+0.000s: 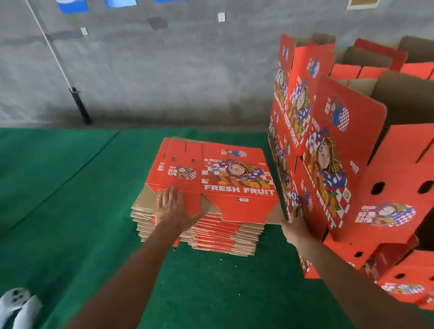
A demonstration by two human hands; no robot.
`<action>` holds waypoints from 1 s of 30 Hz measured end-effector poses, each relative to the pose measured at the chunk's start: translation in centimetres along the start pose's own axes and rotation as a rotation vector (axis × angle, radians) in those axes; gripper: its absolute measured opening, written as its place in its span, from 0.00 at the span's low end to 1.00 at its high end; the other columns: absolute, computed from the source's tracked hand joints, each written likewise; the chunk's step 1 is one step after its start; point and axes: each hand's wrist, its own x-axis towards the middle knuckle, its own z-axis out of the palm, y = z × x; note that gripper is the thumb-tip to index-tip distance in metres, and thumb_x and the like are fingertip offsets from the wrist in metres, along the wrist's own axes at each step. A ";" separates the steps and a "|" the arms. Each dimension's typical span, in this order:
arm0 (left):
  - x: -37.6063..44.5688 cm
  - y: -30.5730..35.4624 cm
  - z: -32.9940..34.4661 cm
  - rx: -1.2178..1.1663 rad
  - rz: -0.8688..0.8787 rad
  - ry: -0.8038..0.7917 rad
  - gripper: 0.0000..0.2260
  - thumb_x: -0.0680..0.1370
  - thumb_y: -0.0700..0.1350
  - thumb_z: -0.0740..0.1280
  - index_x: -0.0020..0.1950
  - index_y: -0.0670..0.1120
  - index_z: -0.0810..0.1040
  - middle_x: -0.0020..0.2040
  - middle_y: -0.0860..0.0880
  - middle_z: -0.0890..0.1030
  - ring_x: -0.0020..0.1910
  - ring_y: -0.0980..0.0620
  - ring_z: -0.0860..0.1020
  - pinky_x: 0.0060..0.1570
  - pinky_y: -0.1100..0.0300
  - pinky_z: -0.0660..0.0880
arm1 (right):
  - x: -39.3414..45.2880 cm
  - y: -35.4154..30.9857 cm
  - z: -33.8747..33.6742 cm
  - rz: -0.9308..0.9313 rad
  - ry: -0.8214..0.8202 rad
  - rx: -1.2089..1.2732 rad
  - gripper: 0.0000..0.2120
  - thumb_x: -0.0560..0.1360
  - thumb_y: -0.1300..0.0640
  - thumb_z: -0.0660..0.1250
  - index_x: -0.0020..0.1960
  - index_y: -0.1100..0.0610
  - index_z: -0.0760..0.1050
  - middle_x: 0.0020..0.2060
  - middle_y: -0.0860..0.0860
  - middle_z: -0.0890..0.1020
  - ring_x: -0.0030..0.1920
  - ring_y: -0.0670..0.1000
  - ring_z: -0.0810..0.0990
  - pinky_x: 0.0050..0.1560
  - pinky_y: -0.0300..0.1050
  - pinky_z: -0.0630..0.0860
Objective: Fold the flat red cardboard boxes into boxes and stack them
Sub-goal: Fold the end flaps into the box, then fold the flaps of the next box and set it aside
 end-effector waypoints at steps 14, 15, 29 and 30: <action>-0.3 -0.1 -2.3 0.008 0.241 0.062 0.21 0.84 0.56 0.58 0.69 0.41 0.69 0.63 0.40 0.76 0.61 0.43 0.78 0.61 0.47 0.79 | -1.5 -1.8 2.0 -0.017 0.064 0.552 0.13 0.76 0.66 0.72 0.57 0.60 0.71 0.52 0.59 0.78 0.52 0.55 0.83 0.53 0.51 0.84; -0.8 -0.4 -2.7 -0.003 0.257 0.094 0.18 0.85 0.54 0.57 0.68 0.42 0.68 0.61 0.41 0.77 0.57 0.43 0.80 0.57 0.48 0.81 | -2.3 -2.3 1.8 -0.048 0.107 0.508 0.14 0.76 0.65 0.72 0.57 0.59 0.70 0.53 0.59 0.79 0.52 0.56 0.82 0.53 0.51 0.83; -13.7 -8.8 -17.8 -0.765 0.107 0.815 0.14 0.82 0.52 0.65 0.40 0.50 0.66 0.28 0.52 0.73 0.27 0.54 0.71 0.31 0.55 0.68 | -18.3 -11.1 -7.8 -0.963 0.371 0.081 0.14 0.82 0.58 0.62 0.67 0.51 0.72 0.38 0.45 0.79 0.38 0.42 0.78 0.36 0.40 0.71; -14.5 -8.6 -19.2 -0.816 0.126 0.837 0.12 0.81 0.51 0.65 0.40 0.52 0.68 0.29 0.53 0.74 0.28 0.57 0.71 0.31 0.58 0.69 | -19.1 -12.1 -8.8 -0.992 0.383 0.084 0.14 0.82 0.58 0.62 0.68 0.53 0.72 0.38 0.44 0.78 0.37 0.42 0.77 0.36 0.39 0.70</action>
